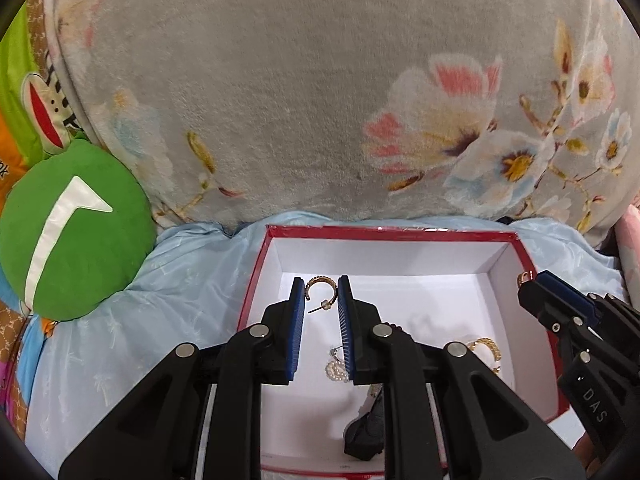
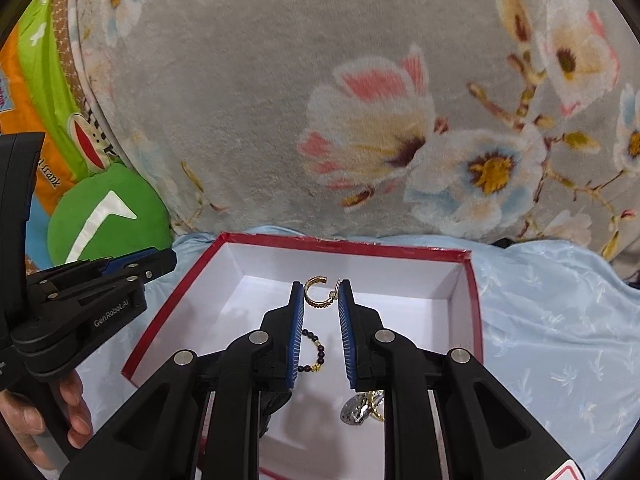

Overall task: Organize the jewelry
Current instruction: 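Carry both gold hoop earrings into the red box and release them, then withdraw both open tools from the box toward the remaining gold earrings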

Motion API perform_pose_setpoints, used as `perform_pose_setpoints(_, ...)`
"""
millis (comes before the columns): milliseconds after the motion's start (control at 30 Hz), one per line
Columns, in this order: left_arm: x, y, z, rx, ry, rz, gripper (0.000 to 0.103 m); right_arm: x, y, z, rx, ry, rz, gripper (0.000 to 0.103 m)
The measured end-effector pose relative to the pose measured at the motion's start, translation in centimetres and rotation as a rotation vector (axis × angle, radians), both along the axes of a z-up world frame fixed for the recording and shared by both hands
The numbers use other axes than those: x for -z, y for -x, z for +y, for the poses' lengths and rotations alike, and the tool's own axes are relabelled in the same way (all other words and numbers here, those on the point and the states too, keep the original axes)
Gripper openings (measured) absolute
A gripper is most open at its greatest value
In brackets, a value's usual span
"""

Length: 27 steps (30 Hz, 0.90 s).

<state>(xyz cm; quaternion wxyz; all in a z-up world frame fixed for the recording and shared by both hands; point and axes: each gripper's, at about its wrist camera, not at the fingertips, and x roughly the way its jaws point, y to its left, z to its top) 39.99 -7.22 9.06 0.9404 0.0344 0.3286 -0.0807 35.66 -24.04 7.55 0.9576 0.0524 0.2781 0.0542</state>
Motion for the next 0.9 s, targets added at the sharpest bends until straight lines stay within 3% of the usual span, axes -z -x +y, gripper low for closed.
perform_pose_setpoints(167, 2.3, -1.9, -0.7, 0.01, -0.02, 0.055, 0.017, 2.0, -2.1, 0.5, -0.014, 0.012, 0.045, 0.018)
perform_pose_setpoints(233, 3.1, -2.3, -0.8, -0.002, -0.03, 0.073, 0.033, 2.3, -2.2, 0.5, -0.011, 0.012, 0.036, 0.022)
perform_pose_setpoints(267, 3.3, -2.4, -0.6, -0.025, -0.027, 0.071, 0.051, 2.3, -2.2, 0.5, -0.001, 0.013, 0.032, 0.028)
perform_pose_setpoints(300, 3.4, -2.4, -0.4, -0.034, -0.021, 0.067, 0.061, 2.2, -2.0, 0.4, 0.002, 0.007, 0.024, 0.032)
perform_pose_setpoints(467, 2.7, -1.7, 0.7, -0.052, 0.006, 0.059, 0.063, 1.1, -0.5, -0.6, 0.021, -0.023, -0.016, 0.04)
perform_pose_setpoints(633, 1.1, 0.7, 1.6, -0.064, -0.005, 0.028, 0.071, -0.2, 2.3, -1.4, 0.024, -0.059, -0.043, 0.043)
perform_pose_setpoints(900, 0.0, 7.4, 2.3, -0.042, -0.067, 0.023, 0.078, -0.7, 10.7, -1.0, 0.038, 0.005, -0.072, 0.051)
